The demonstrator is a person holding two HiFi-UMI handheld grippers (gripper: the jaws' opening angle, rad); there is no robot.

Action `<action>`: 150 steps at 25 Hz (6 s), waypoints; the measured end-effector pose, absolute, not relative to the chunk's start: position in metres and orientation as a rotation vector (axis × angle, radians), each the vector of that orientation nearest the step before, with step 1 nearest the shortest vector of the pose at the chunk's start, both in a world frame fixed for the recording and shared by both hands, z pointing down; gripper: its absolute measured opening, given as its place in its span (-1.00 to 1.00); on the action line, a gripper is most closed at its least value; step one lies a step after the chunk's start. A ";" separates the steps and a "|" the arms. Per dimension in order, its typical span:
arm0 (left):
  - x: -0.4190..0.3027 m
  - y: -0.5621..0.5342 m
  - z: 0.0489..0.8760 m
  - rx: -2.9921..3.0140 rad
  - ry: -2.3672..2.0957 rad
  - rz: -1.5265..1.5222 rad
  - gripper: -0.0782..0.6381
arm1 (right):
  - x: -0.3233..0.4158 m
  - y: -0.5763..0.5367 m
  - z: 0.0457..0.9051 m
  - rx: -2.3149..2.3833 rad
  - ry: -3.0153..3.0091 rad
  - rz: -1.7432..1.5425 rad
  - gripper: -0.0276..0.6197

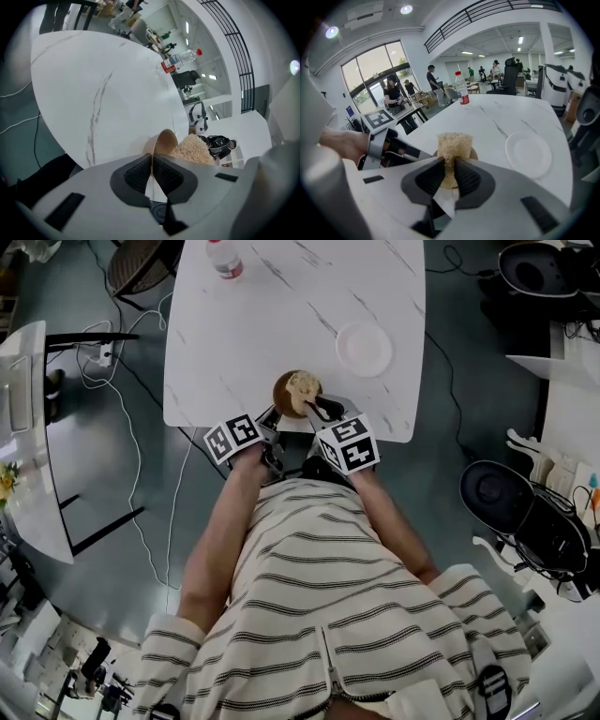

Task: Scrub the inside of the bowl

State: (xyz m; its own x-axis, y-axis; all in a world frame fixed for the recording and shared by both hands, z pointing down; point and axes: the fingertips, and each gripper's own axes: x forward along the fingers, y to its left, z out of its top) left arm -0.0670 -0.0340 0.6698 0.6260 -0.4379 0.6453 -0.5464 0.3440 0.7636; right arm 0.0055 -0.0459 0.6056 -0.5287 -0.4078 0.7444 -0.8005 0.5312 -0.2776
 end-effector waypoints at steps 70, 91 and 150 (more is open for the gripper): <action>-0.063 -0.041 0.668 1.296 -0.968 0.081 -0.75 | -0.006 -0.044 0.633 0.685 -2.207 0.836 -0.71; -0.063 -0.039 0.667 1.300 -0.979 0.070 -0.75 | 0.010 -0.058 0.631 0.648 -2.117 0.508 -0.71; -0.067 -0.035 0.667 1.318 -0.985 0.069 -0.75 | -0.007 -0.034 0.633 0.495 -2.002 0.584 -0.72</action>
State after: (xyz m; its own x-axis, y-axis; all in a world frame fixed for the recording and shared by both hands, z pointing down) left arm -0.0671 -0.0349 0.6673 0.6130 -0.4738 0.6323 -0.5569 0.3086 0.7711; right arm -0.0070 -0.0336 0.6334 -0.4595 -0.1038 0.8821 -0.5616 0.8034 -0.1980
